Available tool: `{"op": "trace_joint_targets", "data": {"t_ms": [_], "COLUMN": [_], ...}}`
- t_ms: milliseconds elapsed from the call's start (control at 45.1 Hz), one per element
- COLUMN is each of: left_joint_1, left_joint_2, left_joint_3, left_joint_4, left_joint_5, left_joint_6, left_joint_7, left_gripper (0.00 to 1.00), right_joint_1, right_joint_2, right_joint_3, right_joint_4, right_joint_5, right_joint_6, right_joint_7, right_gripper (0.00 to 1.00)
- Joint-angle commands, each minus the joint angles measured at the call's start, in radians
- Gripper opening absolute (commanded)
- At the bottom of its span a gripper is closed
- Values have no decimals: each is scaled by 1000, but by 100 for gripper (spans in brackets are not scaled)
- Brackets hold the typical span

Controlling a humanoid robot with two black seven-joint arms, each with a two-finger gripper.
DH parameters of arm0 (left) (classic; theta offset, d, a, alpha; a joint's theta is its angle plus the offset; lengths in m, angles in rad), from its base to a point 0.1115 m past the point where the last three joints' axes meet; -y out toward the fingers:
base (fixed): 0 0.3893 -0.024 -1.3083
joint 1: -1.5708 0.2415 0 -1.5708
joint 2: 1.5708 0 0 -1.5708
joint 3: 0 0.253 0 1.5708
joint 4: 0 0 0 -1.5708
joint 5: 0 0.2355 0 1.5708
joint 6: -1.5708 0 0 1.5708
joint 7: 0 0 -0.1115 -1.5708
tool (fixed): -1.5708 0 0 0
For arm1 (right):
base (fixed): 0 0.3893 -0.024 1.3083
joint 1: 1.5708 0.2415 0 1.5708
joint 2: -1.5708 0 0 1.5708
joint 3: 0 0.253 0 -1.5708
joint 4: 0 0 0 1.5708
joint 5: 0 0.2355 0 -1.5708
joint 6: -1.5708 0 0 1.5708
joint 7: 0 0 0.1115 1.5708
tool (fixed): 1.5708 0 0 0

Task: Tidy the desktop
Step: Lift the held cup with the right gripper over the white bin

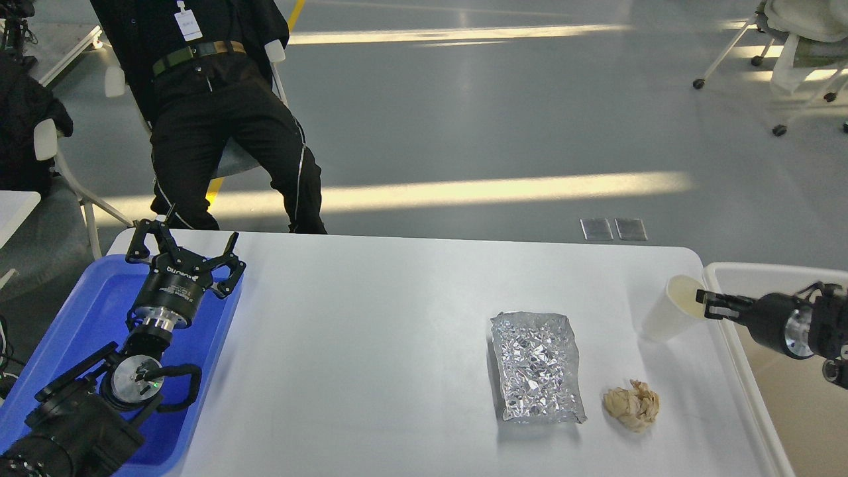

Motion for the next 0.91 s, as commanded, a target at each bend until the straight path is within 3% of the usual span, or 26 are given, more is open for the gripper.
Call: {"op": "trace_joint_targets", "data": {"t_ms": [0, 155, 466, 887], "left_joint_1": [0, 0, 0, 0], "left_joint_2": [0, 0, 0, 0], "left_joint_3": [0, 0, 0, 0], "left_joint_4": [-1, -1, -1, -1], "left_joint_5": [2, 0, 0, 0], "left_joint_6": [0, 0, 0, 0], "left_joint_7": [1, 1, 1, 1], "left_gripper": [100, 100, 100, 100], "right_joint_1": [106, 192, 437, 488], "right_joint_2": [-128, -250, -486, -610], "right_joint_3": [0, -9, -18, 3], "right_joint_4": [126, 283, 464, 485], "right_joint_5": [19, 16, 4, -30], "right_joint_6": [115, 124, 271, 308], "right_joint_7": [4, 9, -2, 1], "right_gripper": [0, 0, 0, 0]}}
